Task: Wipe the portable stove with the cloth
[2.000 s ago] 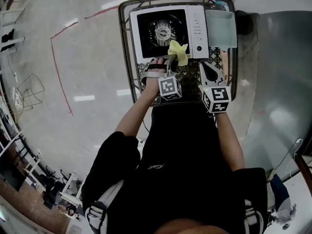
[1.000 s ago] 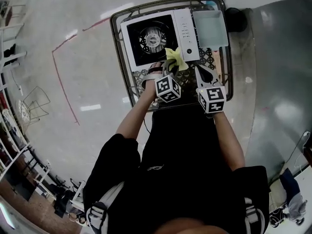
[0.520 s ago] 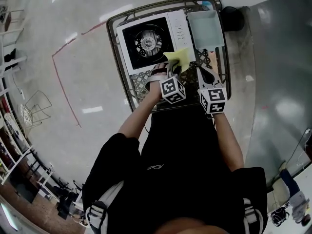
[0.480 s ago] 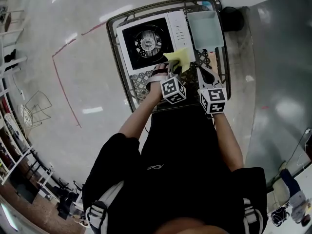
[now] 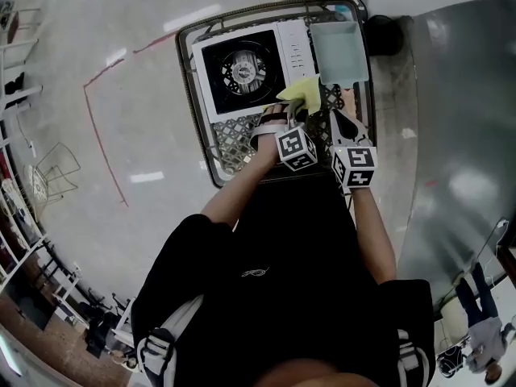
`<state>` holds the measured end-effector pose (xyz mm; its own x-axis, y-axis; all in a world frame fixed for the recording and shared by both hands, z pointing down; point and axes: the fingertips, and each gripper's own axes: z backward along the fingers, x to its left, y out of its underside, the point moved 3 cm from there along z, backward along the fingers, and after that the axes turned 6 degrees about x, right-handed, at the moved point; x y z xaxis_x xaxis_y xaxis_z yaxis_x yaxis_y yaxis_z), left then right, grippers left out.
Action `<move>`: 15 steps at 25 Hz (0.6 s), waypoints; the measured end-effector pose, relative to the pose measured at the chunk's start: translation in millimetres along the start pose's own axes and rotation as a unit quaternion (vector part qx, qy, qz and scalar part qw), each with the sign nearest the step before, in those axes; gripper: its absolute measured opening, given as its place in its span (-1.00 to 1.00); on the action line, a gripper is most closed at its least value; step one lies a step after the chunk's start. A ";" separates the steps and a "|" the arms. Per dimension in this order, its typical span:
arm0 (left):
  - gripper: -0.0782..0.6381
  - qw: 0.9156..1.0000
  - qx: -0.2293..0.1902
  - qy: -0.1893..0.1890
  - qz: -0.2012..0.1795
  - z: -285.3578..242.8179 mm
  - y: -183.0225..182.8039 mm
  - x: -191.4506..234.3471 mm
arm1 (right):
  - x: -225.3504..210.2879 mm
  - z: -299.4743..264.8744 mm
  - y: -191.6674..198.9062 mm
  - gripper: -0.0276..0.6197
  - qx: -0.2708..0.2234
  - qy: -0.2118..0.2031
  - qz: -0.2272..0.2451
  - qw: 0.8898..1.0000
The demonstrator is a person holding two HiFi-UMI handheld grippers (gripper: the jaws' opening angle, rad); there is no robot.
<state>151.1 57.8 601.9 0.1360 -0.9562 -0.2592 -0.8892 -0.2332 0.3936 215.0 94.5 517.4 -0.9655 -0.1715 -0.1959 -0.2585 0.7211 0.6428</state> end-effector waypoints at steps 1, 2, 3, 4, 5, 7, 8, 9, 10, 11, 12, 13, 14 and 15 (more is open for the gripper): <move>-0.42 1.000 0.000 -0.002 -0.002 -1.0 -1.6 0.3 | -1.1 0.3 -0.5 -0.90 -0.001 0.001 -0.001 1.000; -0.42 1.000 0.000 -0.002 -0.005 -2.0 -3.6 0.0 | -2.4 0.8 -0.8 -0.90 -0.002 0.003 -0.003 1.000; -0.42 1.000 0.000 -0.002 -0.010 -3.1 -6.1 -0.8 | -4.2 1.5 -0.9 -0.90 -0.003 0.005 -0.005 1.000; -0.42 1.000 0.000 -0.003 -0.014 -4.4 -9.0 -1.9 | -6.6 2.5 -0.6 -0.90 -0.002 0.008 -0.006 1.000; -0.42 1.000 0.001 -0.002 -0.015 -5.7 -12.3 -3.1 | -9.4 3.7 -0.3 -0.90 -0.001 0.010 -0.007 1.000; -0.42 1.000 0.004 0.000 -0.009 -8.0 -17.7 -4.5 | -14.3 5.8 -0.1 -0.90 0.001 0.013 -0.008 1.000; -0.42 1.000 0.004 0.001 -0.006 -9.6 -19.4 -4.7 | -16.2 6.8 -0.2 -0.90 0.001 0.014 -0.009 1.000; -0.42 1.000 0.002 0.002 -0.004 -10.7 -21.0 -4.5 | -17.7 7.6 -0.5 -0.90 0.002 0.015 -0.009 1.000; -0.42 1.000 -0.001 0.003 -0.003 -11.2 -22.3 -4.2 | -19.0 8.2 -1.1 -0.90 0.002 0.016 -0.008 1.000; -0.43 1.000 -0.002 0.005 -0.001 -11.3 -22.9 -3.8 | -20.1 8.7 -2.2 -0.90 0.002 0.017 -0.006 1.000; -0.43 1.000 -0.004 0.008 0.001 -10.8 -23.0 -3.6 | -20.9 9.0 -3.5 -0.90 0.001 0.018 -0.005 1.000; -0.45 1.000 -0.005 0.012 0.005 -9.7 -22.8 -3.4 | -21.2 9.3 -5.0 -0.90 0.000 0.019 -0.004 1.000; -0.47 1.000 -0.007 0.017 0.012 -7.9 -22.5 -3.0 | -21.1 9.6 -6.5 -0.90 -0.001 0.019 -0.003 1.000; -0.52 1.000 -0.011 0.020 0.021 -5.9 -22.4 -2.1 | -20.6 9.8 -7.7 -0.90 -0.002 0.019 -0.002 1.000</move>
<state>173.4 64.1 598.9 0.1176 -0.9713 -0.2069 -0.8845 -0.1971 0.4228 237.2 99.1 509.2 -0.9647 -0.2000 -0.1713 -0.2633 0.7182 0.6441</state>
